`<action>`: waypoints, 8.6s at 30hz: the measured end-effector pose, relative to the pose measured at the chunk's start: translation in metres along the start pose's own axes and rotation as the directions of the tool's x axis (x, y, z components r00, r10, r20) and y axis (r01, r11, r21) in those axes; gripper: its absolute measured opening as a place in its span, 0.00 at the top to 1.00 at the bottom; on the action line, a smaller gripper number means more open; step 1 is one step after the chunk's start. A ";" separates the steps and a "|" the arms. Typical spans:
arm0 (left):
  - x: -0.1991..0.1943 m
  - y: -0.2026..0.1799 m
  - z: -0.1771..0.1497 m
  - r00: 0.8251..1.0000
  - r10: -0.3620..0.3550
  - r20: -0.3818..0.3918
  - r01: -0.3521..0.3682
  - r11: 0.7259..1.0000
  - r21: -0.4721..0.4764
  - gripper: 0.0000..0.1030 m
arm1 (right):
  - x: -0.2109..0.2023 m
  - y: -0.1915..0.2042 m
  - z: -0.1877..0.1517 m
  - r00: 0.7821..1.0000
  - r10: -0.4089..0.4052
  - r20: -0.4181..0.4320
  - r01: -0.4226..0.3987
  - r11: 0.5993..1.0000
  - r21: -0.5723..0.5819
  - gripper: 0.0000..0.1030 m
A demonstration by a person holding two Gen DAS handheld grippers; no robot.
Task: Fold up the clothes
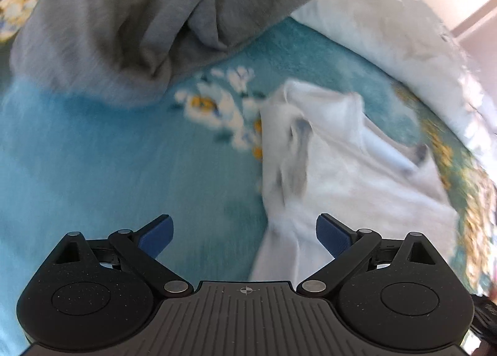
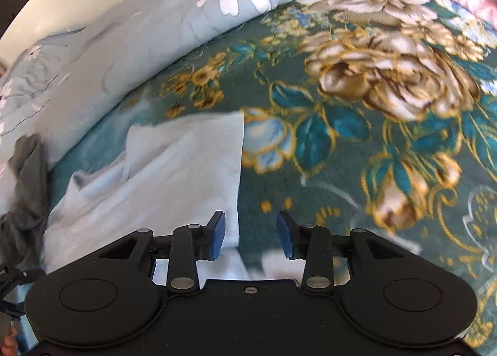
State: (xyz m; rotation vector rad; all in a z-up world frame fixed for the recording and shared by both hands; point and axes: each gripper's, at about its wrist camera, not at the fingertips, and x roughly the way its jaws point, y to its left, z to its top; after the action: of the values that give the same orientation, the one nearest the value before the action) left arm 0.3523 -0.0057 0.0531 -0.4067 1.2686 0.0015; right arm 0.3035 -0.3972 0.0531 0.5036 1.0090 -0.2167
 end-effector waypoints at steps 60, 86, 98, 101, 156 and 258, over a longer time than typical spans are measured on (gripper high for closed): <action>-0.097 0.061 -0.134 0.985 -0.144 -0.090 0.155 0.980 0.125 0.96 | -0.108 -0.058 -0.112 0.948 0.166 -0.271 -0.175 0.985 -0.010 0.97; -0.045 0.039 -0.212 0.929 -0.024 -0.370 0.077 0.989 0.129 0.68 | -0.106 -0.053 -0.101 0.939 0.128 -0.319 -0.148 0.988 -0.040 0.96; -0.088 0.055 -0.187 0.957 -0.118 -0.264 0.142 0.987 0.073 0.97 | -0.116 -0.059 -0.109 0.938 0.135 -0.319 -0.150 0.988 -0.022 0.96; -0.102 0.060 -0.174 0.954 -0.144 -0.263 0.169 0.983 0.077 0.97 | -0.119 -0.064 -0.115 0.933 0.132 -0.334 -0.145 0.989 -0.013 0.96; 0.046 -0.023 0.128 0.954 -0.289 0.080 0.288 0.957 0.028 0.63 | 0.063 0.019 0.150 0.968 0.247 -0.042 -0.243 0.967 0.080 0.78; 0.009 0.023 -0.018 0.994 -0.067 -0.090 0.059 0.994 -0.091 0.18 | 0.030 -0.036 0.017 0.949 0.276 -0.155 -0.247 0.952 0.184 0.57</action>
State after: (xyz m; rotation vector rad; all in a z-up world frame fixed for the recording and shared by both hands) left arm 0.3334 0.0084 0.0335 -0.5284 1.3501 -0.0152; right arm 0.3172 -0.4353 0.0236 0.8112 1.0920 -0.0146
